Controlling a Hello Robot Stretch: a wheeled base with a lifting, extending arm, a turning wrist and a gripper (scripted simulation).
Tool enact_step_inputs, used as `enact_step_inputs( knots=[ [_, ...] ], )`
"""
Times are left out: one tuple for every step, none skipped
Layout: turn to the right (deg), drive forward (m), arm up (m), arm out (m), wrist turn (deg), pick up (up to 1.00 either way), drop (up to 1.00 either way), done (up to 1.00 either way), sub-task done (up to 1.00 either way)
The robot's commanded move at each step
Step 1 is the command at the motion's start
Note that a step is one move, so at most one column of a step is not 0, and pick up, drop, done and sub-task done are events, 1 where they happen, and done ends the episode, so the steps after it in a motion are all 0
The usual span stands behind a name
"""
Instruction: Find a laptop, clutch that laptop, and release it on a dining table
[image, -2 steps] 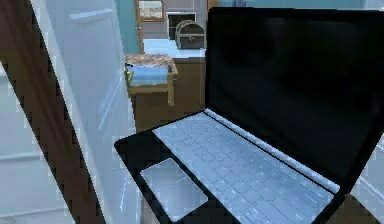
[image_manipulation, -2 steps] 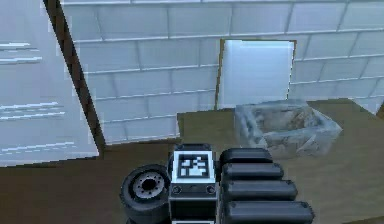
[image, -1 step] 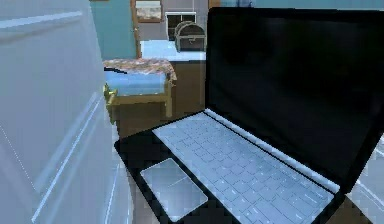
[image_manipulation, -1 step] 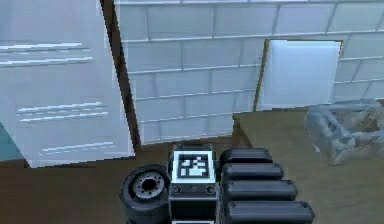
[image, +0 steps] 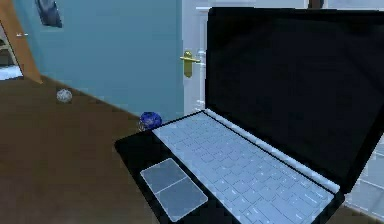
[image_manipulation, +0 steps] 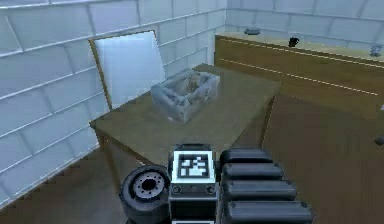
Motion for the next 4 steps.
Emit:
enact_step_inputs(
  knots=[
    [45.0, 0.00, 0.00, 0.00, 0.0, 0.00, 0.00, 0.00, 0.00],
    [3.0, 0.00, 0.00, 0.00, 0.0, 0.00, 0.00, 0.00, 0.00],
    [0.0, 0.55, 0.00, 0.00, 0.0, 0.00, 0.00, 0.00, 0.00],
    [45.0, 0.00, 0.00, 0.00, 0.0, 0.00, 0.00, 0.00, 0.00]
  ],
)
